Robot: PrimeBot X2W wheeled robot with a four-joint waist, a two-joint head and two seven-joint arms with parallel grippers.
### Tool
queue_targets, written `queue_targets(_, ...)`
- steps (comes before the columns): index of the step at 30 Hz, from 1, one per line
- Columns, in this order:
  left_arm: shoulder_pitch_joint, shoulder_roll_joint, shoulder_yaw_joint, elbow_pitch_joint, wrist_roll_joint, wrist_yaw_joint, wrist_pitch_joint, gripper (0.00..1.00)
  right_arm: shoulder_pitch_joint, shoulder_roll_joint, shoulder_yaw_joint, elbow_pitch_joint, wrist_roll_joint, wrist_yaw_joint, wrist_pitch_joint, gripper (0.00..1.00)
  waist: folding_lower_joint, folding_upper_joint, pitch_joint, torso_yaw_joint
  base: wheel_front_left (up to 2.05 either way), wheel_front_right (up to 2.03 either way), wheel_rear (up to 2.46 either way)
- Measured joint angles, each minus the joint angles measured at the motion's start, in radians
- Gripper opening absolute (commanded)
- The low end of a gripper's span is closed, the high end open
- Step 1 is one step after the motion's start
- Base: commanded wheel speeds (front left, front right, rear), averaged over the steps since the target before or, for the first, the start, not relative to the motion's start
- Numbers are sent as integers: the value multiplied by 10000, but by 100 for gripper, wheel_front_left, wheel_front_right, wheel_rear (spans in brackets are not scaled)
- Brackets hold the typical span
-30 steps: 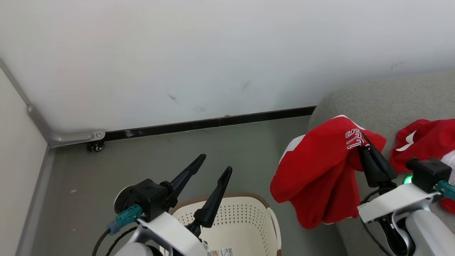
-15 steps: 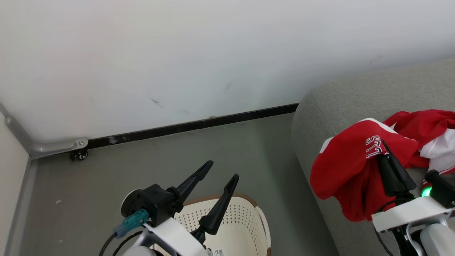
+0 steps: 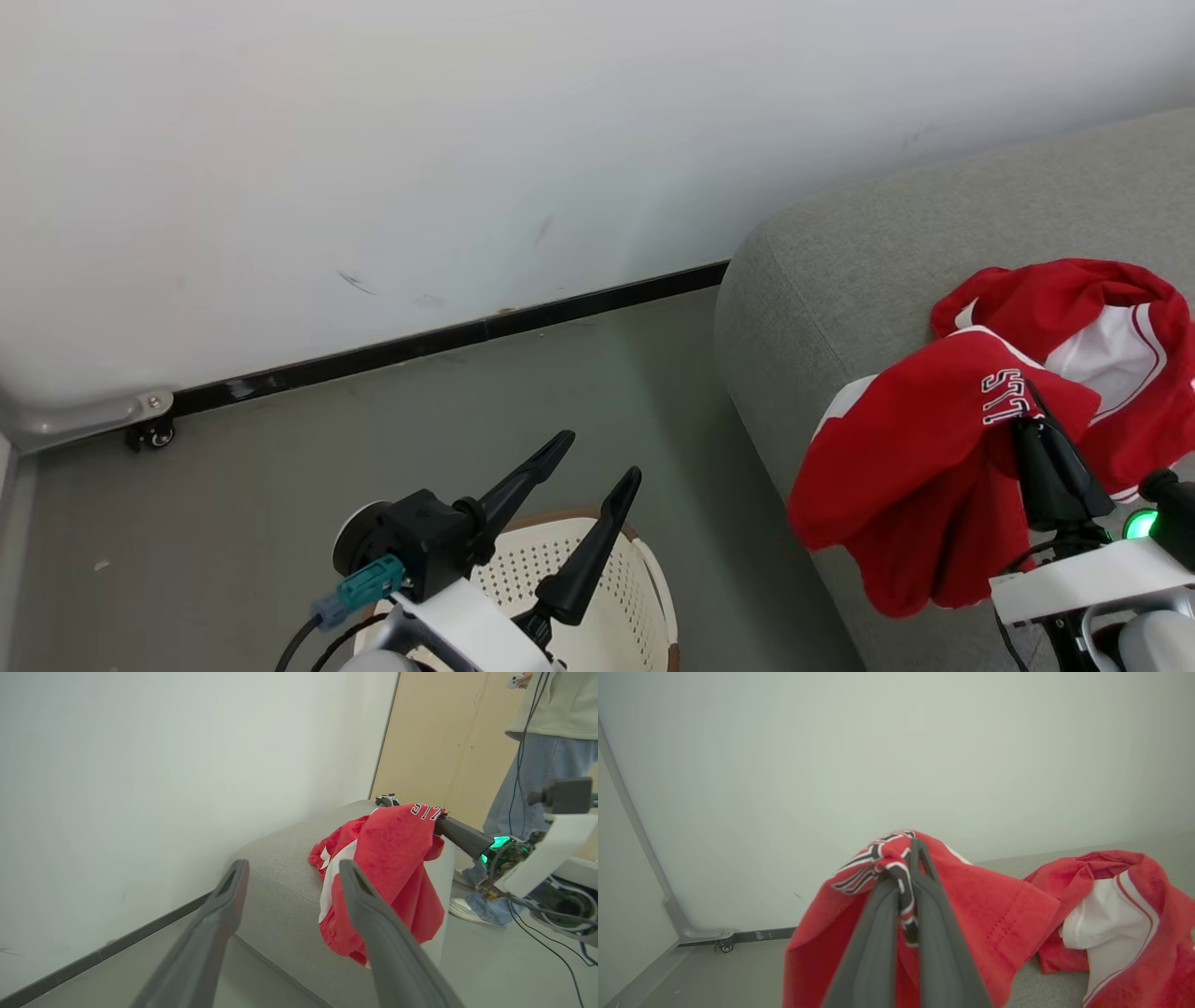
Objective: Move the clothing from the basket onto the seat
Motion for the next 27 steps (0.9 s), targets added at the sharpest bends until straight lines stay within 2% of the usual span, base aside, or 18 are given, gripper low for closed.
queue_targets(17, 0, -4, 21, 82, 88, 13, -102, 100, 29, 82, -98, -286, -102, 0, 533, 0, 0, 0, 213, -591, 0, 0, 0)
queue_targets(27, -2, 151, 228, -77, 176, 165, -132, 100, -2337, -420, -113, -280, 159, 0, 1116, 0, 0, 0, 501, -637, 0, 0, 0)
